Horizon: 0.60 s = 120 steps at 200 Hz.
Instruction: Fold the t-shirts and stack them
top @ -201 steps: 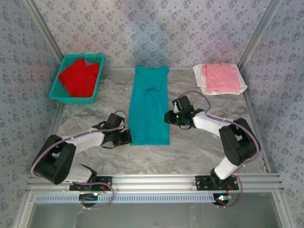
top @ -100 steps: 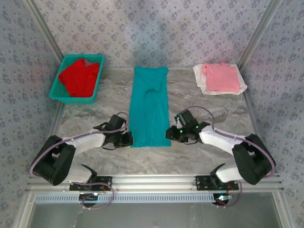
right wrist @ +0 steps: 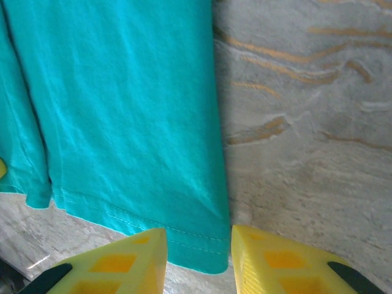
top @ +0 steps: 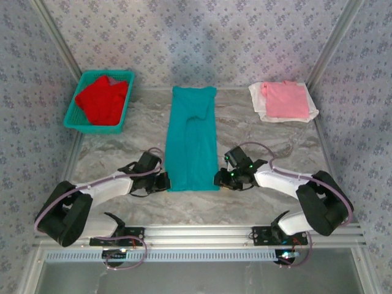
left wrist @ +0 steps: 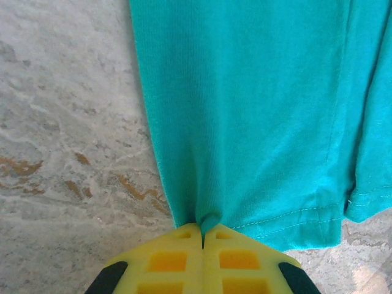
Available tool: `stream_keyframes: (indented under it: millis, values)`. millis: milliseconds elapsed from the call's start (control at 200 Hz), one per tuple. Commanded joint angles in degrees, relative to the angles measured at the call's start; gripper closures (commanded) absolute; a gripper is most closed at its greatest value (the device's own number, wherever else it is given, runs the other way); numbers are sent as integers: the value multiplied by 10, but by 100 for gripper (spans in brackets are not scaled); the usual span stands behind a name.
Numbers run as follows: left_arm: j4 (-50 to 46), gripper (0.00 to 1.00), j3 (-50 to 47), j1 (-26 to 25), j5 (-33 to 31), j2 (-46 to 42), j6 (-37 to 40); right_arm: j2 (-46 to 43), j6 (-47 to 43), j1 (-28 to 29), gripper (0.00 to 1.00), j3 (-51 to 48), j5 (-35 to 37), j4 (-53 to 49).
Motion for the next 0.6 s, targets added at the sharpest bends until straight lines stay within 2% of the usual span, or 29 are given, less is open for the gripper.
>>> stream_keyframes:
  millis: [0,170,450,595]
  values:
    - [-14,100,-13,-10,-20,-5,-13,4,12,7,64,-14,7,-21]
    - [-12,100,-14,-17,-23,1,-16,38,2,13,69,-3,-2,4]
    - [-18,100,-12,-17,-29,-9,-14,69,-4,14,93,15,-18,37]
    - [-19,100,-18,-17,-31,-22,-17,52,-13,11,100,13,-11,28]
